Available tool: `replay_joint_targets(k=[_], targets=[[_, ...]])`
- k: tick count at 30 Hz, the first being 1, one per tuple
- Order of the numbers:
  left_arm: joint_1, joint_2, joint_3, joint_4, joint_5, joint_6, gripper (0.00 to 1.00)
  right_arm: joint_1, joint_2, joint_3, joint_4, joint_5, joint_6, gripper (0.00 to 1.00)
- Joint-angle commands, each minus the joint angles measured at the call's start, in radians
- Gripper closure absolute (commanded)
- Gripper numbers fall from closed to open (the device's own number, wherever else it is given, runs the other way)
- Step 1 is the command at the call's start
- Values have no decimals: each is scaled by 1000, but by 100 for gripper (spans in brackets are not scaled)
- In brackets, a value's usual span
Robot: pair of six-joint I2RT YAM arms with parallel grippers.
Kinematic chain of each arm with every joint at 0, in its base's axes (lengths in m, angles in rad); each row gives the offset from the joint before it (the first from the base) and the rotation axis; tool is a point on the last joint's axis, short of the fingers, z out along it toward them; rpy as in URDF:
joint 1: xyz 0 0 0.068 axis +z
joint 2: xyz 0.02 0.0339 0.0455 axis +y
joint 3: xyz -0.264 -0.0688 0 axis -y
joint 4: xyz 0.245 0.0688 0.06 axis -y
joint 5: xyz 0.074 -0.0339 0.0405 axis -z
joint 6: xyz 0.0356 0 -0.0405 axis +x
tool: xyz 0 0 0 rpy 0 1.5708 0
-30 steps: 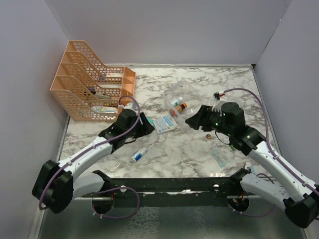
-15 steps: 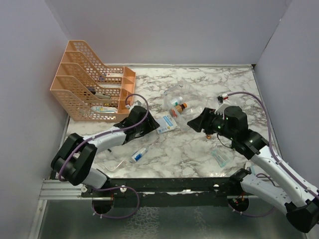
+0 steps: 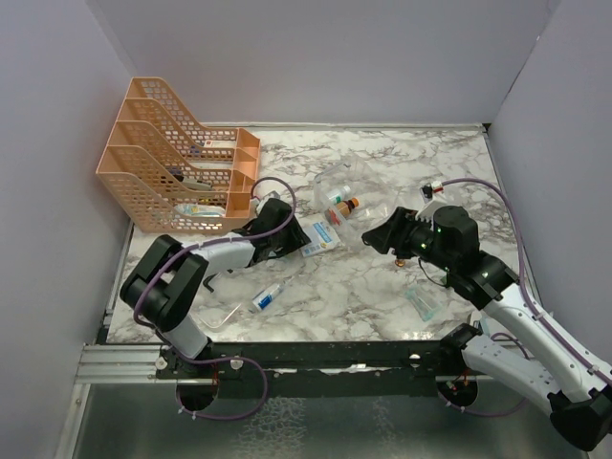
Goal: Organize the medicine kit
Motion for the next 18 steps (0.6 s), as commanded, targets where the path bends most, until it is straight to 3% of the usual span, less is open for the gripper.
replay_joint_targets(k=[1,8,13,18], targets=[[-4,46,37,20,26,21,53,-1,-13,-11,-12,25,11,41],[-4,63,63,32,19,55,72,-1,0,-2,-21,35,0,41],[-5,7,55,26,14,88,100,-1,-5,3,-22,42,-45,41],[-4,-118,13,-59,-9,101,100,-1,-13,12,16,-42,-220,35]])
